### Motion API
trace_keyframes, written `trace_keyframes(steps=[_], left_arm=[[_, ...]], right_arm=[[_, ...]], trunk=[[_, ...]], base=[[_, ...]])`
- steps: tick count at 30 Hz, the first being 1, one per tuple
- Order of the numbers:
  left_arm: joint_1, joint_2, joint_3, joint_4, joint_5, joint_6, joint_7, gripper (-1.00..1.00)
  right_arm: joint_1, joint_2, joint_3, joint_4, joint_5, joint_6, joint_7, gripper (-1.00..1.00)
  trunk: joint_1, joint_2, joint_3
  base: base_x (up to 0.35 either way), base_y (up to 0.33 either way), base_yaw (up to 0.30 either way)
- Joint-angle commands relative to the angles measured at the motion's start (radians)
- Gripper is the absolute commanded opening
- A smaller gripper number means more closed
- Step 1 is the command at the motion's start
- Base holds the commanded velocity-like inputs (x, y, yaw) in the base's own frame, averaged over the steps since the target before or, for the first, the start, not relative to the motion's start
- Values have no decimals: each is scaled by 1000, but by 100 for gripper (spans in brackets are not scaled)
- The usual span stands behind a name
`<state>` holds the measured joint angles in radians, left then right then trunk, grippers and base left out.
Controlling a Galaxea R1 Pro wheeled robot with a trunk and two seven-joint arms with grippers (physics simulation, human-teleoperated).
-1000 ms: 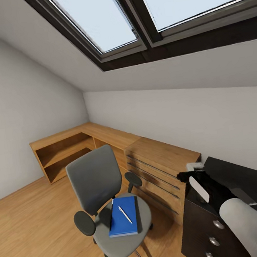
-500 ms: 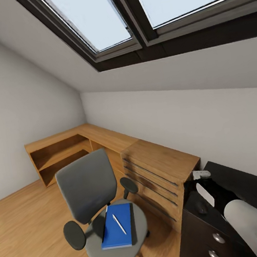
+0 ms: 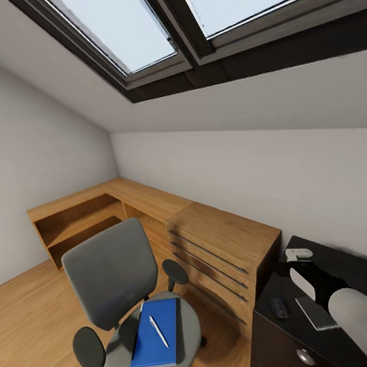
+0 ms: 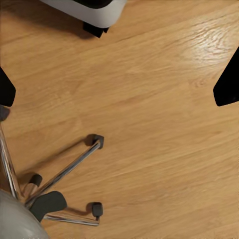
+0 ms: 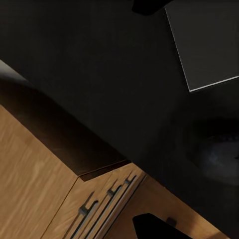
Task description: In the bedroom, organize the workspace by keeping the computer under the desk, ensuring the monitor is on the desk, placing the keyboard on the desk next to the monitor, placing the mouse on the desk next to the keyboard, moving the folder from the swivel chair onto the desk next to the mouse, stacking the notebook on top of the folder with the pen on top of the notebook, and positioning the swivel chair next to the desk.
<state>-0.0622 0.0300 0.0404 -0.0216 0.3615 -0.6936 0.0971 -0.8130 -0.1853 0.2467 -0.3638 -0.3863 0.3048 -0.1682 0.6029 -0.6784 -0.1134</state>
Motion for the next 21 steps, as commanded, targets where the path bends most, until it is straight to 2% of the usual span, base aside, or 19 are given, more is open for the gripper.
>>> trace_keyframes(steps=[1,7,14,17,18,21], left_arm=[[-1,1,3,0,-7,-3,5,100],[-1,6,4,0,-7,-7,6,100],[-1,7,8,0,-7,-9,9,100],[-1,7,32,0,-7,-9,9,100],[-1,7,59,0,-8,-9,7,100],[-1,7,76,0,-8,-9,6,100]], right_arm=[[0,-1,9,-2,-9,5,-7,100],[0,5,16,1,-8,17,-3,100],[0,34,21,1,-8,124,3,100],[0,49,21,1,-8,152,2,100],[0,58,20,2,-8,185,1,100],[0,63,20,2,-10,224,3,100]], trunk=[[0,-1,-2],[0,-1,-2],[0,-1,-2],[0,-1,-2],[0,-1,-2],[0,-1,-2]], base=[[8,-16,0],[3,-5,0],[0,0,0],[0,0,0],[0,0,0],[0,0,0]])
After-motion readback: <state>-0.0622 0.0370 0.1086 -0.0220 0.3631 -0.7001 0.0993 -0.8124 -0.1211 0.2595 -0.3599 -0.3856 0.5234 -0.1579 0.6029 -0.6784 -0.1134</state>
